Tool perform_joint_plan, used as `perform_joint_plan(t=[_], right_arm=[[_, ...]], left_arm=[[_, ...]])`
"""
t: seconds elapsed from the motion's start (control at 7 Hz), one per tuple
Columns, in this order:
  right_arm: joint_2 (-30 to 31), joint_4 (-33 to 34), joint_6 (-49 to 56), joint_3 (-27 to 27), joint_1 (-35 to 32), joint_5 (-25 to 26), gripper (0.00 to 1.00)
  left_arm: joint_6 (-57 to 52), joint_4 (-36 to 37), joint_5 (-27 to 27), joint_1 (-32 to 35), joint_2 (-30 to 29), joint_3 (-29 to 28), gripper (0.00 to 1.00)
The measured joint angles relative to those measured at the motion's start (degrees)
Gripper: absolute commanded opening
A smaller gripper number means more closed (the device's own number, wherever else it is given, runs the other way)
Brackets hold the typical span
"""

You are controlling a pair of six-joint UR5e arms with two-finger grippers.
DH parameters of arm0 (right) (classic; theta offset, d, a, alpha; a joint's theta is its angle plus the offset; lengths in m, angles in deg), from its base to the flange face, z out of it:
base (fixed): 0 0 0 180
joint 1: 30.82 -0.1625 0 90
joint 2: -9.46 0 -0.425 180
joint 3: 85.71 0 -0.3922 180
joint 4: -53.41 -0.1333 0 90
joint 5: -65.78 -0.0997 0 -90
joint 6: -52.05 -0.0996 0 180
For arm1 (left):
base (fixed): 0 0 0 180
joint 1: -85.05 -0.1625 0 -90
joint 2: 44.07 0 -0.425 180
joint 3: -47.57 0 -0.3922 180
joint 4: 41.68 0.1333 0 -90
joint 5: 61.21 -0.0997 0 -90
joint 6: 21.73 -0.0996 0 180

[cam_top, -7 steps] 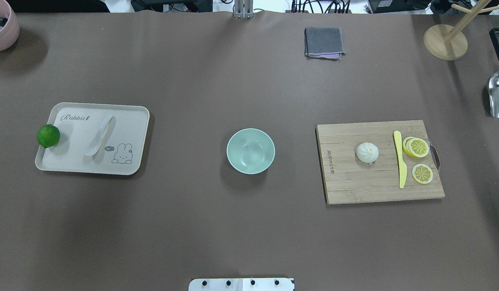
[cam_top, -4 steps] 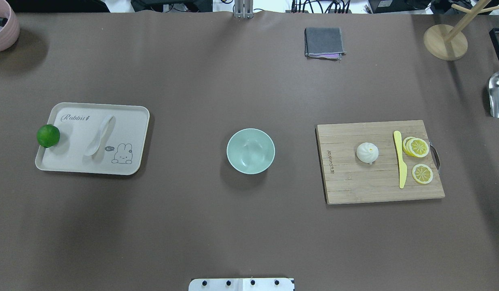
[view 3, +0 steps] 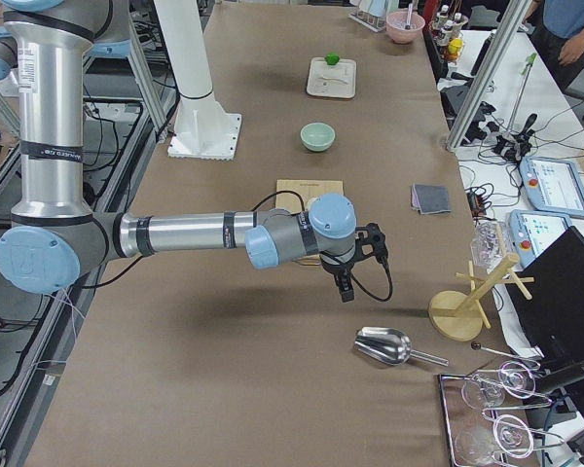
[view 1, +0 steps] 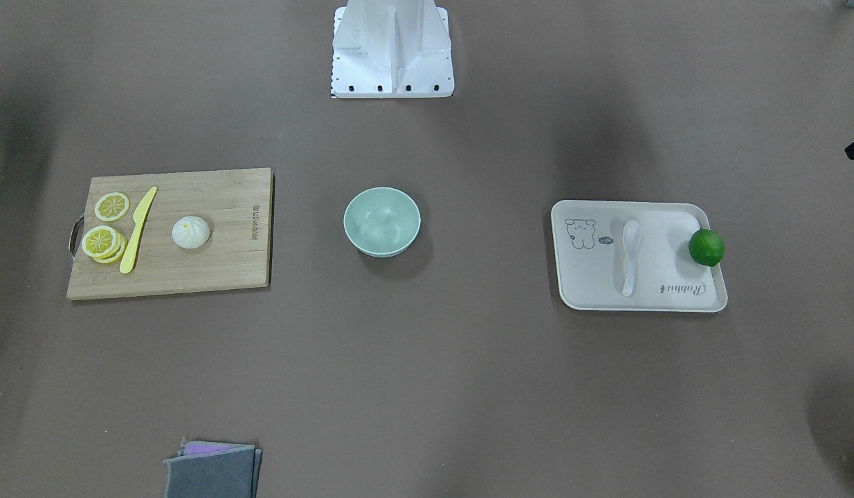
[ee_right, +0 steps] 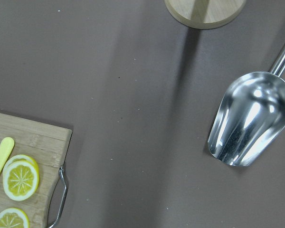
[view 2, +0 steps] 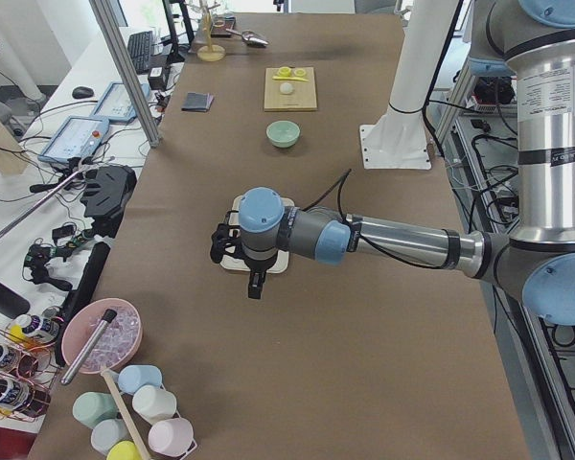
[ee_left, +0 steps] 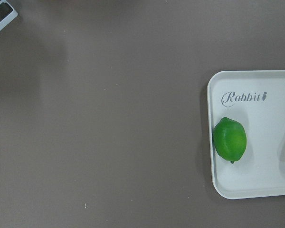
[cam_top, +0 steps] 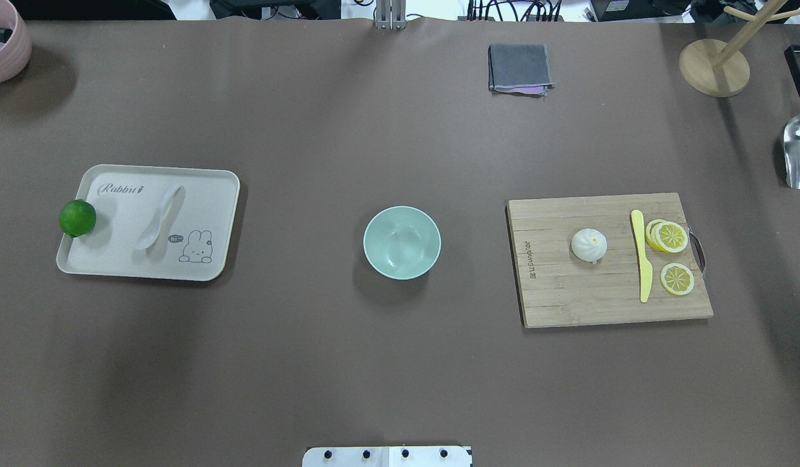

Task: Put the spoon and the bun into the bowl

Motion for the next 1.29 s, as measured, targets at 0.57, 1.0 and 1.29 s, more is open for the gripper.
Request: perform_joint_plan(t=[0.57, 1.0, 1.29], right_arm=[[-0.1, -0.3, -1.1, 2.1, 3.3, -0.9, 1.0], [-2.0, -0.4, -12.9, 6.2, 9.5, -0.8, 1.0], [-3.1, -1.0, -19.3, 8.3, 14.3, 0.3, 1.0]], left_arm=[[5.5, -7.3, 1.0, -5.4, -1.8, -0.5, 0.97], [9.5, -7.6, -6.6, -16.2, -9.3, -3.0, 0.97], [13.2, -7.6, -10.3, -23.8, -16.6, -7.7, 0.93]])
